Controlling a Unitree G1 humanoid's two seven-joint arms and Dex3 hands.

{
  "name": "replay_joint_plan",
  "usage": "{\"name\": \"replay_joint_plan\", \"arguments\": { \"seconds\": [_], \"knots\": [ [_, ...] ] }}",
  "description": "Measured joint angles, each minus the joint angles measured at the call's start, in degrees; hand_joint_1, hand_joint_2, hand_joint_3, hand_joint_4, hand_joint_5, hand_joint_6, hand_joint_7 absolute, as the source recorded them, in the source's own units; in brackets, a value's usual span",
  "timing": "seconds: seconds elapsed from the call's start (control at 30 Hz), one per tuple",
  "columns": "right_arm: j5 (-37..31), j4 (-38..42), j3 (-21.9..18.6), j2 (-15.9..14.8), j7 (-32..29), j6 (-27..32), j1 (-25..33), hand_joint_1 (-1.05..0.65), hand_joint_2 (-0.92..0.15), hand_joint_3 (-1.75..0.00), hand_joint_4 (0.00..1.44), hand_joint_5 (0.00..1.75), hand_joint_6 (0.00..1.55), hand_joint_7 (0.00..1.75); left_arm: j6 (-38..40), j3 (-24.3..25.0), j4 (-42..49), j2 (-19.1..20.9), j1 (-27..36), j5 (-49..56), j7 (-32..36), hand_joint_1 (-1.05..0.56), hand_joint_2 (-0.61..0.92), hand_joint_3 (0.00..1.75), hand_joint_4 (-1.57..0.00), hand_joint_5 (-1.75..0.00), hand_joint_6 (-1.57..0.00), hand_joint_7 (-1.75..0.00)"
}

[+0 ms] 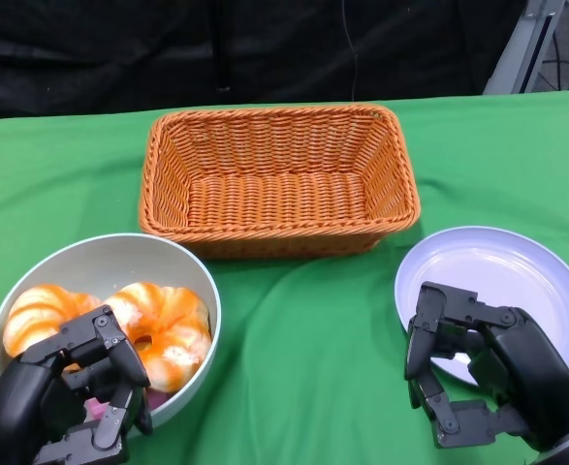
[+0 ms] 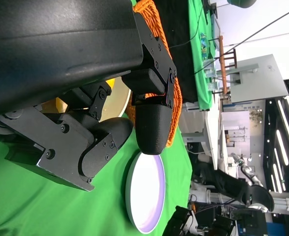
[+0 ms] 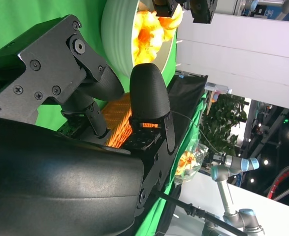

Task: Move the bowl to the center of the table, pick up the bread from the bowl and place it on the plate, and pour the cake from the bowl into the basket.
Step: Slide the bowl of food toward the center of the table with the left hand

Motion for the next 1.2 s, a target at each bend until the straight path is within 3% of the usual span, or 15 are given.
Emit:
{"name": "replay_joint_plan", "arguments": {
  "seconds": [0.7, 0.93, 0.97, 1.03, 1.1, 1.13, 1.2],
  "knots": [
    [-0.4, 2.5, 0.1, 0.8, -0.4, -0.9, -1.0, -0.01, -0.47, -1.36, 0.81, 1.75, 0.65, 1.62, 0.8, 2.1, -0.1, 0.5, -0.2, -2.7, -0.1, -0.06, 0.55, 1.18, -0.80, -1.75, -0.67, -1.59],
    [-0.7, 4.0, 0.5, 1.8, -0.9, -1.3, -2.5, -0.01, -0.48, -1.34, 0.79, 1.75, 0.65, 1.61, 2.5, 5.5, -3.1, 1.7, -1.9, -6.5, 0.0, -0.09, 0.63, 1.04, -0.76, -1.75, -0.71, -1.48],
    [-0.7, 4.1, 0.5, 1.8, -0.9, -1.3, -2.6, -0.01, -0.48, -1.34, 0.79, 1.75, 0.65, 1.61, 2.6, 5.6, -3.3, 1.8, -2.0, -6.5, 0.0, -0.11, 0.63, 1.02, -0.74, -1.71, -0.70, -1.43],
    [-0.8, 4.6, 0.6, 2.0, -0.9, -1.7, -2.8, -0.01, -0.48, -1.34, 0.79, 1.75, 0.65, 1.61, 2.6, 6.5, -3.2, 2.0, -2.3, -6.6, 0.0, -0.21, 0.65, 0.89, -0.69, -1.57, -0.74, -1.13],
    [-1.0, 4.9, 0.6, 2.2, -1.0, -2.0, -3.0, -0.02, -0.48, -1.34, 0.79, 1.75, 0.65, 1.61, 2.3, 8.9, -3.0, 2.4, -3.9, -6.8, 0.3, -0.34, 0.80, 0.52, -0.70, -1.40, -0.82, -0.79],
    [-1.1, 5.0, 0.6, 2.2, -1.1, -2.0, -3.1, -0.02, -0.48, -1.33, 0.79, 1.75, 0.65, 1.61, 1.9, 10.0, -3.0, 2.7, -4.8, -7.1, 0.6, -0.38, 0.86, 0.39, -0.70, -1.36, -0.84, -0.70],
    [-1.2, 5.0, 0.6, 2.3, -1.1, -2.0, -3.1, -0.02, -0.48, -1.33, 0.79, 1.75, 0.65, 1.61, 1.6, 11.6, -2.9, 3.2, -6.1, -8.0, 0.9, -0.46, 0.91, 0.27, -0.71, -1.30, -0.83, -0.57]
  ]
}}
